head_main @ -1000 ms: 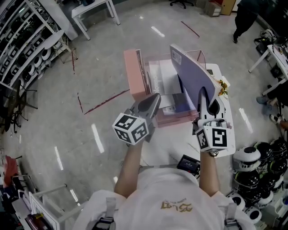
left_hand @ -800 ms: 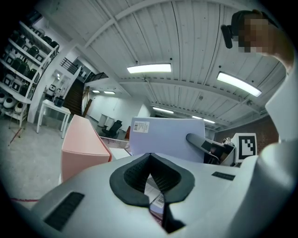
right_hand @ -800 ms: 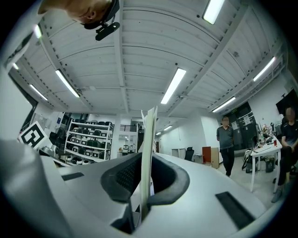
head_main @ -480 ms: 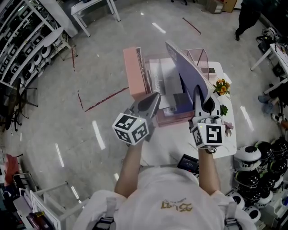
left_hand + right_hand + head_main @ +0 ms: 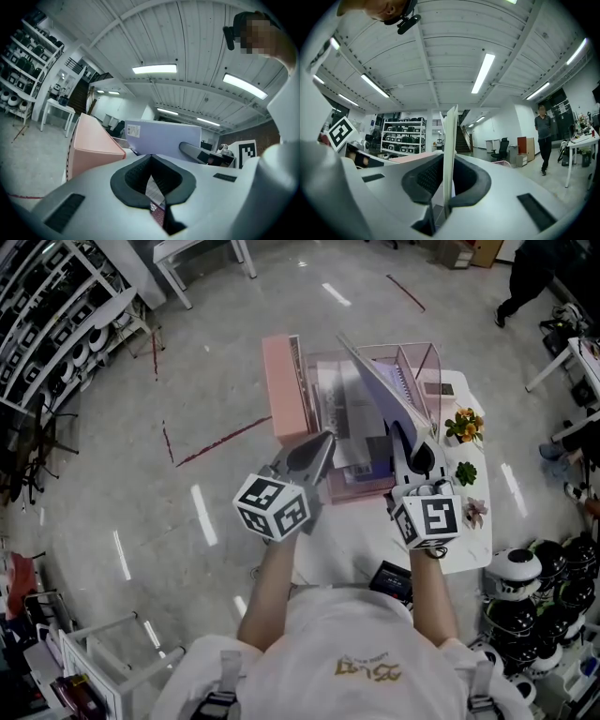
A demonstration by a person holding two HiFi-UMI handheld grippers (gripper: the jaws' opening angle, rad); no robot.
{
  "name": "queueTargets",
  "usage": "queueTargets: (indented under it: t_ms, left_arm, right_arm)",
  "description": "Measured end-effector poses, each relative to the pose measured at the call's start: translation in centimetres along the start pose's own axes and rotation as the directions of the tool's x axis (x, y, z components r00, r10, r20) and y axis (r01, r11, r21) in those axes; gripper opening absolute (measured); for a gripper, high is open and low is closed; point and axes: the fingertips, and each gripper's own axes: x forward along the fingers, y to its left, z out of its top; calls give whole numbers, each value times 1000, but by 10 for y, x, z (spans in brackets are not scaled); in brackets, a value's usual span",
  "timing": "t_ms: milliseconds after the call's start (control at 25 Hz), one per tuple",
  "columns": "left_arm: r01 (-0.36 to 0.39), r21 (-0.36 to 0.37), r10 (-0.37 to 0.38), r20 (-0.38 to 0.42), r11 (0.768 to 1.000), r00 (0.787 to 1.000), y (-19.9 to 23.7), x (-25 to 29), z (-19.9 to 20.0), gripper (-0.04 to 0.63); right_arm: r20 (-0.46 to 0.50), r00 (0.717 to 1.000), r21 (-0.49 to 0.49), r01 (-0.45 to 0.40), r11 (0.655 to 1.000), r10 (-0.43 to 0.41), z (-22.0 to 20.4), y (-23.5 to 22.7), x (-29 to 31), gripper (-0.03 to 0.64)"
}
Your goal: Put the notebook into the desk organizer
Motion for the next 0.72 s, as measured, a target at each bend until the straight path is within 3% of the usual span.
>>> queueTargets:
  t_ms: [480, 720]
  left_arm:
    - [-5, -13, 5, 2, 1000, 1000, 7, 1, -5, 15]
    - [-16, -21, 16, 2, 1000, 1000, 12, -2, -7, 15]
  right_arm:
    - [-89, 987, 45, -127, 991, 131, -20, 18, 10, 44]
    - [-203, 956, -67, -230, 971, 212, -35, 38, 15, 46]
